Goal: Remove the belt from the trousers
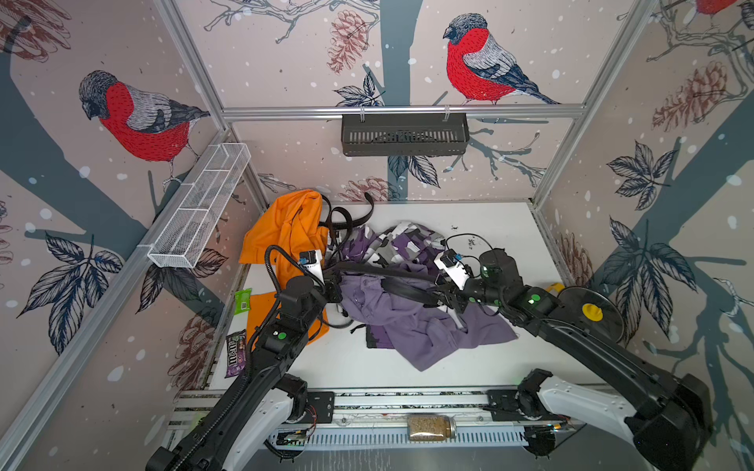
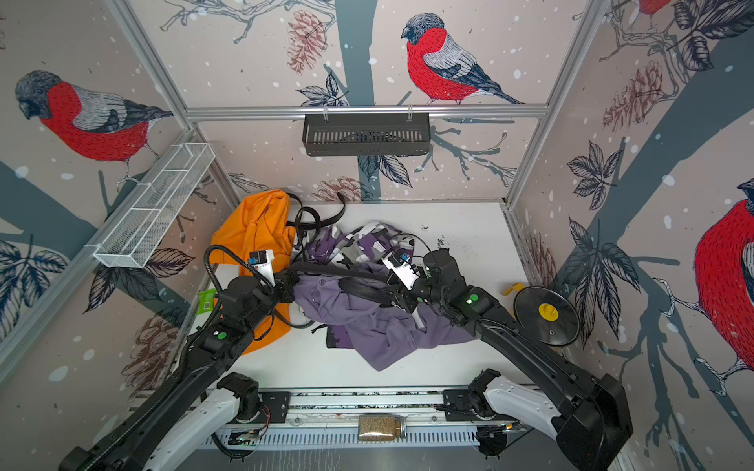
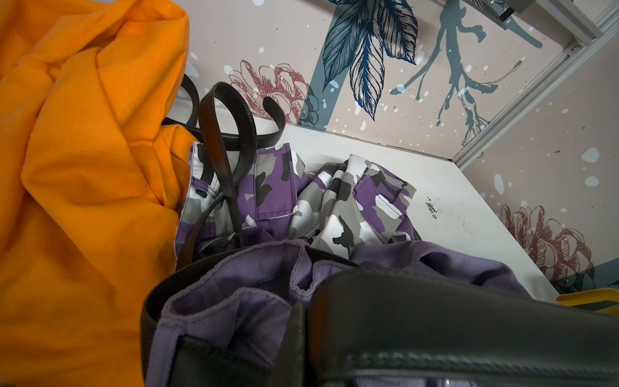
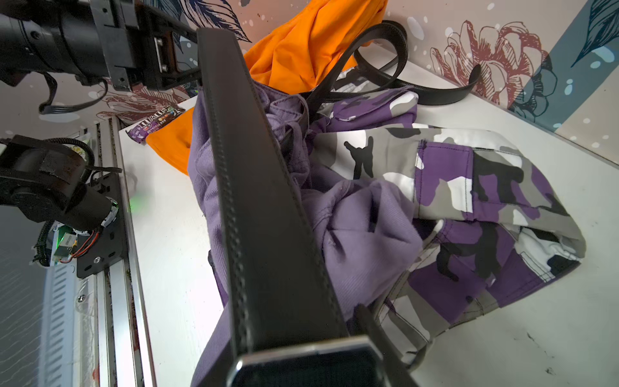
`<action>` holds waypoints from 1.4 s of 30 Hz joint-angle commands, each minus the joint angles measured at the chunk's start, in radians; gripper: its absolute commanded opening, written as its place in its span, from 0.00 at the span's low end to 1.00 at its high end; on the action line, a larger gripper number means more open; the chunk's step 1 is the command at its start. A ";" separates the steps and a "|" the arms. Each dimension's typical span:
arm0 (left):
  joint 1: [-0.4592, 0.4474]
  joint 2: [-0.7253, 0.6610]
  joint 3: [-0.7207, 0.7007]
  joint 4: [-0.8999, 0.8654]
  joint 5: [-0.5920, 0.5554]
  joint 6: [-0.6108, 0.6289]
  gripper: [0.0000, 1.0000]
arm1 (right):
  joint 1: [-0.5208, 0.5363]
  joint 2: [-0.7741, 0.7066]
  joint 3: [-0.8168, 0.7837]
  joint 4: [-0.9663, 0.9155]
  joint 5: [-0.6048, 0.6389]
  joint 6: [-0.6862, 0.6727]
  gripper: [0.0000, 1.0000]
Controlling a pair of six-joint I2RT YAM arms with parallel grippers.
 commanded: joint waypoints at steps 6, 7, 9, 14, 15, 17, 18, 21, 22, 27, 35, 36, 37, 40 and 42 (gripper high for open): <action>0.025 0.016 0.043 -0.034 -0.185 -0.023 0.08 | -0.048 -0.047 0.029 -0.164 0.092 -0.015 0.00; 0.026 0.034 0.055 -0.021 -0.098 0.031 0.20 | -0.038 -0.040 0.048 -0.173 0.096 -0.016 0.00; 0.012 0.085 0.099 -0.045 0.005 0.060 0.43 | -0.005 -0.015 0.097 -0.201 0.124 -0.027 0.00; -0.115 0.110 0.200 -0.190 -0.095 0.129 0.76 | 0.023 0.049 0.182 -0.249 0.140 -0.052 0.00; -0.133 0.095 0.211 -0.203 -0.119 0.138 0.81 | 0.023 0.056 0.192 -0.253 0.141 -0.057 0.00; -0.183 0.046 0.230 -0.212 -0.176 0.177 0.93 | 0.025 0.067 0.212 -0.265 0.145 -0.064 0.00; -0.211 0.027 0.239 -0.207 -0.207 0.199 0.96 | 0.025 0.073 0.219 -0.267 0.145 -0.066 0.00; -0.303 -0.002 0.281 -0.188 -0.300 0.274 0.99 | 0.027 0.080 0.240 -0.278 0.146 -0.073 0.00; -0.331 0.003 0.295 -0.172 -0.305 0.309 1.00 | 0.026 0.079 0.243 -0.279 0.146 -0.073 0.00; -0.524 0.125 0.382 -0.093 -0.357 0.622 1.00 | 0.030 0.072 0.253 -0.289 0.147 -0.075 0.00; -0.632 0.308 0.445 0.117 -0.363 1.051 0.99 | 0.042 0.064 0.246 -0.275 0.138 -0.068 0.00; -0.632 0.340 0.467 0.119 -0.358 1.067 0.99 | 0.043 0.065 0.244 -0.272 0.138 -0.065 0.00; -0.633 0.372 0.487 0.133 -0.362 1.081 0.99 | 0.045 0.065 0.243 -0.271 0.138 -0.063 0.00; -0.633 0.445 0.508 0.199 -0.358 1.129 0.98 | 0.051 0.064 0.242 -0.270 0.138 -0.063 0.00; -0.633 0.499 0.508 0.231 -0.407 1.156 0.95 | 0.051 0.062 0.241 -0.273 0.140 -0.062 0.00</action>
